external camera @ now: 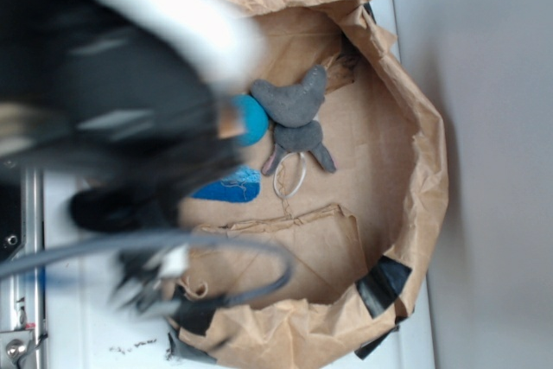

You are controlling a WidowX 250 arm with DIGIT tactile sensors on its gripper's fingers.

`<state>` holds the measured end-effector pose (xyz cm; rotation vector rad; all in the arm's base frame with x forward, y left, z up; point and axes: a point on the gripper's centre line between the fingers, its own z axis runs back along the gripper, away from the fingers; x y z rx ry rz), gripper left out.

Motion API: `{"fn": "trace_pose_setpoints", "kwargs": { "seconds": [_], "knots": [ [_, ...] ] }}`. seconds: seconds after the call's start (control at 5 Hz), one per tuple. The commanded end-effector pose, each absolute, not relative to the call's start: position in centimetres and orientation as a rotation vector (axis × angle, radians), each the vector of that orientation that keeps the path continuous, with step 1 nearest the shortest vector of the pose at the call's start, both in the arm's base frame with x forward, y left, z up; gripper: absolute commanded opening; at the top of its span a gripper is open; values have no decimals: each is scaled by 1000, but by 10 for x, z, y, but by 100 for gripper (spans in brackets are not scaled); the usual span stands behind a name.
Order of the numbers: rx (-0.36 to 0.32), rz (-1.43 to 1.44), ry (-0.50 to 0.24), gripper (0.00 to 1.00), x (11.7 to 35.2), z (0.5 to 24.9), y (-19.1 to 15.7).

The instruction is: Grab the blue sponge.

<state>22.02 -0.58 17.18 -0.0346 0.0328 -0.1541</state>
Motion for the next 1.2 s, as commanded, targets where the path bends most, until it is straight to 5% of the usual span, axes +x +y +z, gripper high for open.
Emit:
{"fn": "trace_pose_setpoints", "kwargs": {
  "seconds": [0.0, 0.4, 1.0],
  "knots": [
    [-88, -419, -17, 100, 280, 130, 11],
    [-26, -502, -88, 100, 272, 92, -20],
    [30, -420, -26, 100, 259, 68, -38]
  ]
}}
